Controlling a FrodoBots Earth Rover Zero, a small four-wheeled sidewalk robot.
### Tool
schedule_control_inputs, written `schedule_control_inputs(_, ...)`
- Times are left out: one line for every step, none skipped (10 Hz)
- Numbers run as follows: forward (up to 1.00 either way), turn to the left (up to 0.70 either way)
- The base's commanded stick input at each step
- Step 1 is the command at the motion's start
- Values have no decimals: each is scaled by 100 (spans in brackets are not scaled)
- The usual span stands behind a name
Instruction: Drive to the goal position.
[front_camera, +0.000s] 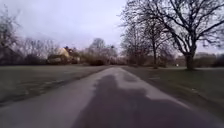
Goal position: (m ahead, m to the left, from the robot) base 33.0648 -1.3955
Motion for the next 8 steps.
schedule_control_inputs(100, 0)
schedule_control_inputs(100, 0)
schedule_control_inputs(100, 0)
schedule_control_inputs(100, 0)
schedule_control_inputs(100, 0)
schedule_control_inputs(100, 0)
schedule_control_inputs(100, 0)
schedule_control_inputs(100, 0)
